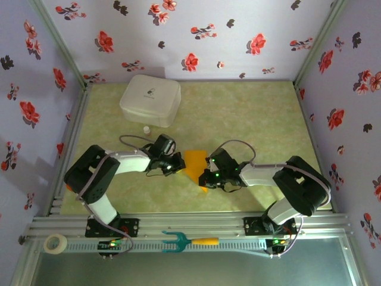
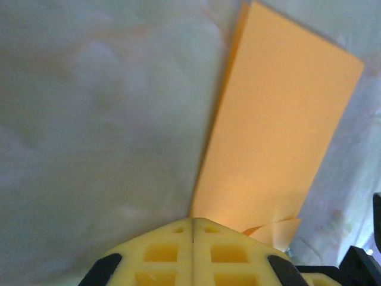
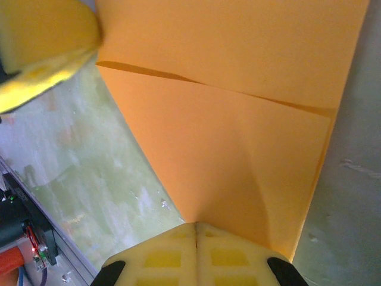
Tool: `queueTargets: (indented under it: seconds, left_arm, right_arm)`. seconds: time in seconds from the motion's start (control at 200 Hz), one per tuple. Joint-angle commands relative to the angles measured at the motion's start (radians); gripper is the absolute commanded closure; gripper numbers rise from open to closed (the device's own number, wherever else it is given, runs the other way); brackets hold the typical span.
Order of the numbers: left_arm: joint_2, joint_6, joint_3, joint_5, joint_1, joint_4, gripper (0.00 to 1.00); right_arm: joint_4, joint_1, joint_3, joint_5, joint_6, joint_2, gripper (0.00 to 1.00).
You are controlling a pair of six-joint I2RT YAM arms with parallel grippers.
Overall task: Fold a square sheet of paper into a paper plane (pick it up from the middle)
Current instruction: Perform the third fold on the triangle at the bottom-center of the table.
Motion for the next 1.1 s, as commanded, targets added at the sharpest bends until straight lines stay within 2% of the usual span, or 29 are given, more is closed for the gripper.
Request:
queueTargets:
  seconds: [0.0, 0.2, 0.32, 0.505, 0.65, 0.915, 1.1]
  left_arm:
    - [-0.052, 0.030, 0.007, -0.075, 0.011, -0.068, 1.00]
    - [-0.123, 0.022, -0.028, -0.066, 0.004, -0.017, 1.00]
    - [-0.144, 0.019, -0.029, -0.043, -0.032, 0.013, 1.00]
    - [-0.060, -0.003, -0.016, 0.034, -0.115, 0.109, 1.00]
    - [0.008, -0.021, -0.024, 0.034, -0.127, 0.162, 1.00]
    - [0.064, 0.012, -0.026, -0.007, -0.111, 0.041, 1.00]
    - [0.069, 0.026, -0.040, -0.009, -0.105, 0.031, 1.00]
  right_arm:
    - [-0.126, -0.011, -0.022, 0.035, -0.044, 0.051, 1.00]
    - [-0.140, -0.016, 0.003, 0.031, -0.059, 0.070, 1.00]
    - [-0.148, -0.018, 0.003, 0.041, -0.061, 0.060, 1.00]
    - [-0.149, -0.022, 0.000, 0.045, -0.060, 0.050, 1.00]
    - [-0.148, -0.022, -0.002, 0.042, -0.059, 0.043, 1.00]
    - [-0.115, -0.024, 0.013, -0.004, -0.029, -0.024, 1.00]
    - [-0.069, -0.020, 0.064, -0.061, -0.015, -0.031, 0.98]
